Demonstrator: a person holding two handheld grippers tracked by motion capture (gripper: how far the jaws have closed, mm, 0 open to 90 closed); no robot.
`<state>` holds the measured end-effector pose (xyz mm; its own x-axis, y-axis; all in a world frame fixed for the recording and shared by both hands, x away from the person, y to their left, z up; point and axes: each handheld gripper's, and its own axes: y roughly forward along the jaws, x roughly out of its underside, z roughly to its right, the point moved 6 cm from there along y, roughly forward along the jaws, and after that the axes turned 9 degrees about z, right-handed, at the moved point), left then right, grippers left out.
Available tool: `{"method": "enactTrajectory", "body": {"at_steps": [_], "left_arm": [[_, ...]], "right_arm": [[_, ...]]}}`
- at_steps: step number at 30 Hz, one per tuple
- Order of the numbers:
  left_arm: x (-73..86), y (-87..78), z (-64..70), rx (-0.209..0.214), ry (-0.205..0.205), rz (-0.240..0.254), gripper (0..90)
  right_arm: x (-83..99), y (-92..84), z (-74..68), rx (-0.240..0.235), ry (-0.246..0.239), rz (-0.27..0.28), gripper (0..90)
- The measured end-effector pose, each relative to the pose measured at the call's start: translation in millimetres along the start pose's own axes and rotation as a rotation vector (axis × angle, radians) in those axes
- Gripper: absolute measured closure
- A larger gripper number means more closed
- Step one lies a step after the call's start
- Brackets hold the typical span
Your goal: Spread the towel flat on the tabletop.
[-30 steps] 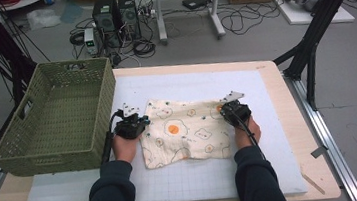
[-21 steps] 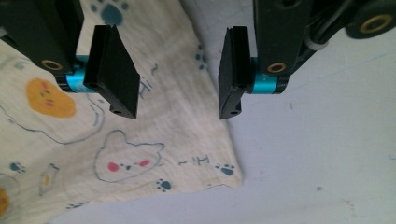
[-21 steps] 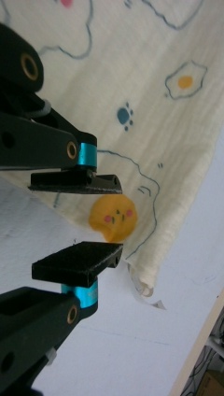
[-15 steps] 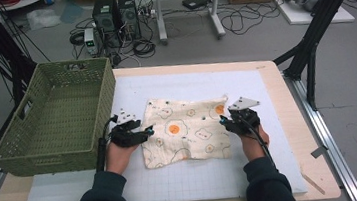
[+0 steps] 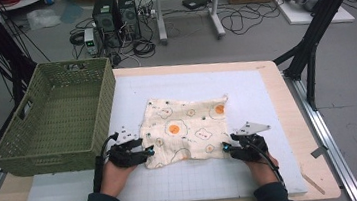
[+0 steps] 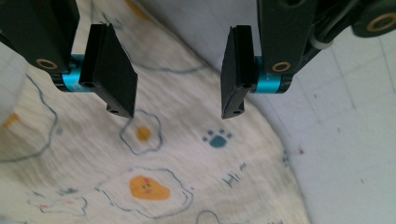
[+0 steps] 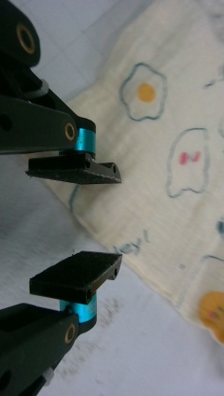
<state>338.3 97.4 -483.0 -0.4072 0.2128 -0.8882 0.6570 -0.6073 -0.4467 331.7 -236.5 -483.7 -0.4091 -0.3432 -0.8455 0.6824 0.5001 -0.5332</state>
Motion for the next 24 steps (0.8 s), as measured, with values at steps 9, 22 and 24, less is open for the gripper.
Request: {"method": "enactTrajectory", "body": {"at_steps": [9,22,24], "left_arm": [[10.2,-6.5,12.3,0.020,0.081,-0.037,51.6],[12.3,-18.7,12.1,0.050,0.146,-0.060,86.6],[12.8,-24.8,6.0,0.061,0.113,-0.066,86.7]], "right_arm": [[2.1,-3.5,-2.5,0.049,-0.078,-0.047,65.7],[4.6,-3.5,-6.7,-0.011,-0.068,-0.032,86.7],[4.2,-4.3,-7.3,-0.018,-0.077,-0.044,88.3]]}}
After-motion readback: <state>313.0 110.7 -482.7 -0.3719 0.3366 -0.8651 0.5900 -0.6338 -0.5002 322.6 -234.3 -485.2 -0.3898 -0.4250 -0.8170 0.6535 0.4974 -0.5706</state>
